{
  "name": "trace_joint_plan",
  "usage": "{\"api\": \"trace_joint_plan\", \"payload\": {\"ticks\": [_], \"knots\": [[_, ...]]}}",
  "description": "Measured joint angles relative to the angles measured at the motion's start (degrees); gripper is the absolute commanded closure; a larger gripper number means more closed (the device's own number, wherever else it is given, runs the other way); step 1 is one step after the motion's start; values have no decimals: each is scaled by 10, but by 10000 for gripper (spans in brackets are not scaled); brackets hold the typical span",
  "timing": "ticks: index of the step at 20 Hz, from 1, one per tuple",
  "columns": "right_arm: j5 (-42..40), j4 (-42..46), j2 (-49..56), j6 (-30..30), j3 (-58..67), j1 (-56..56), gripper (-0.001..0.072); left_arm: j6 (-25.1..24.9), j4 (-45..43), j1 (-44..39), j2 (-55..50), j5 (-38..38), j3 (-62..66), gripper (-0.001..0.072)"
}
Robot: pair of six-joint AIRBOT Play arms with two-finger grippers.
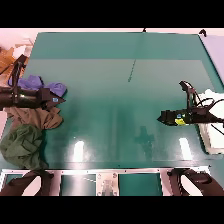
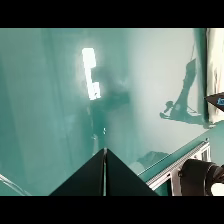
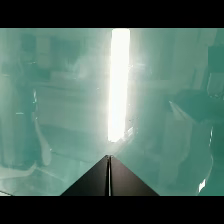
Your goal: Fold the shirts.
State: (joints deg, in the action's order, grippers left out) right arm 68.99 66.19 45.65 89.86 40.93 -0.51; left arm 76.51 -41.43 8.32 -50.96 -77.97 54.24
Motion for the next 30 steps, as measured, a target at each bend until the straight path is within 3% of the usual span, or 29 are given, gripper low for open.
{"api": "trace_joint_plan", "payload": {"ticks": [11, 16, 17, 18, 19, 23, 25, 30], "knots": [[0, 0, 0, 0, 0, 0, 697, 0, 1, 0, 0, 3, 0, 682], [0, 0, 0, 0, 0, 0, 697, -14, -13, 0, 0, 106, 1, 680], [0, 0, 0, 0, 0, 0, 697, -14, -53, 0, -2, 148, 2, 566], [0, 0, 0, 0, 0, 0, 697, -8, -106, 1, -7, 190, 3, 211], [-3, 0, 0, 0, 0, 0, 698, 8, -174, 1, -17, 234, 4, -11], [-14, 0, 0, 0, -1, 0, 697, 71, -436, 2, -92, 375, 11, -10], [-17, 0, 0, 0, -1, 0, 697, 89, -525, 17, -156, 414, 28, -10], [-24, 0, 0, 0, -1, 0, 695, 137, -617, 84, -316, 438, 99, -9]]}}
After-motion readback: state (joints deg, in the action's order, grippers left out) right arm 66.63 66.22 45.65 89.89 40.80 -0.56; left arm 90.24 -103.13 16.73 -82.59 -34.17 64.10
